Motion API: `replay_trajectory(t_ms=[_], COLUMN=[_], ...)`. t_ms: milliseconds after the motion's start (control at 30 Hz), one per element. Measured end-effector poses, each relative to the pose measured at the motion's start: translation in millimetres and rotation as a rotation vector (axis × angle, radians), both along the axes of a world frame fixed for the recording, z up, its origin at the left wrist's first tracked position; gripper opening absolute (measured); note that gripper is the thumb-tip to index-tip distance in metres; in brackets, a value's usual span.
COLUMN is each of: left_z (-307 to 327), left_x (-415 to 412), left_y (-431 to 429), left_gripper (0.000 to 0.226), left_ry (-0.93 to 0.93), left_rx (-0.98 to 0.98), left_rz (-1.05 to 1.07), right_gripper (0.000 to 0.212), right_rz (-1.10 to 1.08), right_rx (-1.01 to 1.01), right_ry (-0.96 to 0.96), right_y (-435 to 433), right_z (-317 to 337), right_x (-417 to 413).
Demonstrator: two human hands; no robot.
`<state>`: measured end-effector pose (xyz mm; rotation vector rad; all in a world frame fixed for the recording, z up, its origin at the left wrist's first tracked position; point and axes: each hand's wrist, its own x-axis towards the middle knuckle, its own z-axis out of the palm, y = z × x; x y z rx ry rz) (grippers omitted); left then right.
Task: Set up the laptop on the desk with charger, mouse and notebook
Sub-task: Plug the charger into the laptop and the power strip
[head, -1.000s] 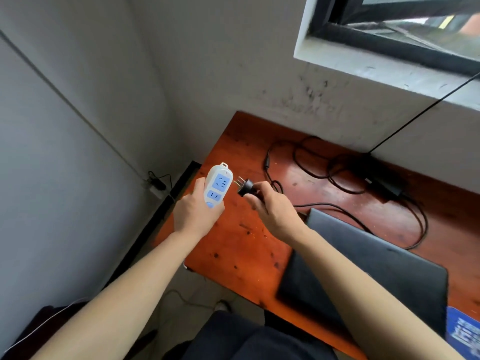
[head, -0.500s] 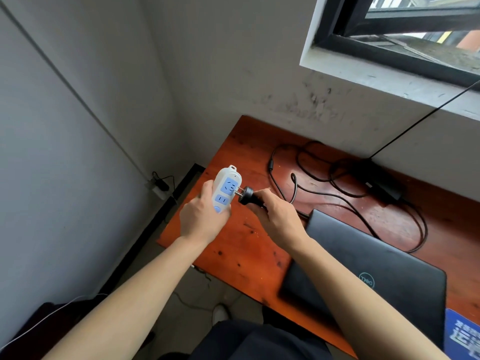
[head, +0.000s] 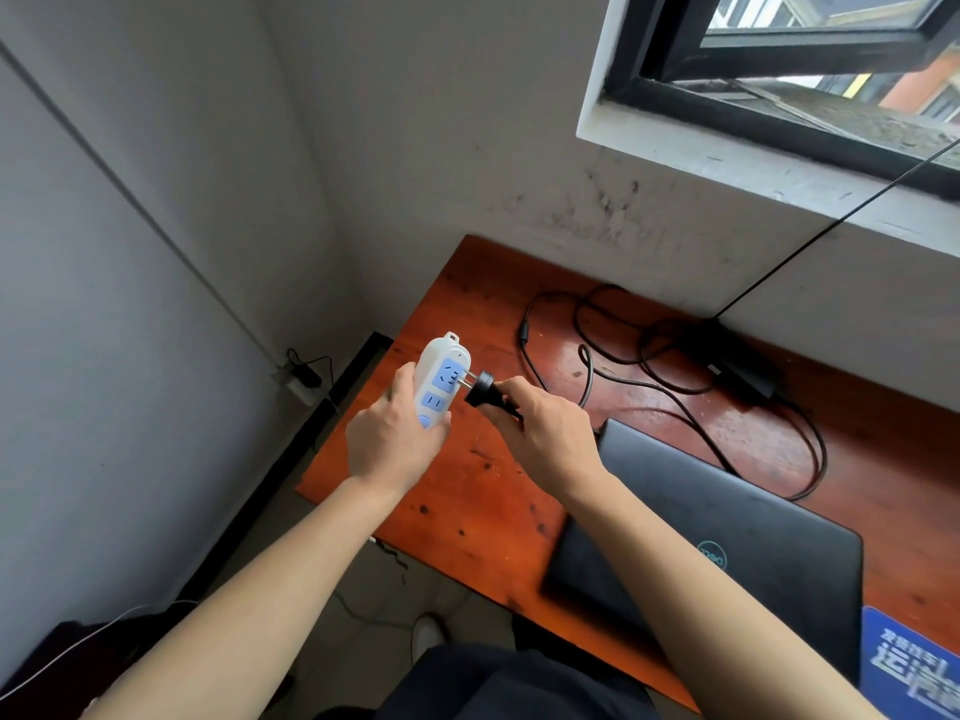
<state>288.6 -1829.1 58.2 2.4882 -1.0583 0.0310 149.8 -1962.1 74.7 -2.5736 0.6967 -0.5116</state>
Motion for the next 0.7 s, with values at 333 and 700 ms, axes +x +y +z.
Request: replay_trajectory(t_ms=[333, 700], left_z=[-2, 4], left_x=[1, -2], left_y=[-3, -15], left_gripper=[0.068, 0.051], left_ry=[-0.103, -0.204], left_rx=[0.0, -0.026], left_rz=[-0.048, -0.058], right_gripper=[0.021, 0.029], right_rz=[0.018, 0.07], right_rx=[-0.116, -0.14], right_ry=[0.031, 0.235], right_y=[2, -6], right_z=[10, 40], right_x=[0, 13])
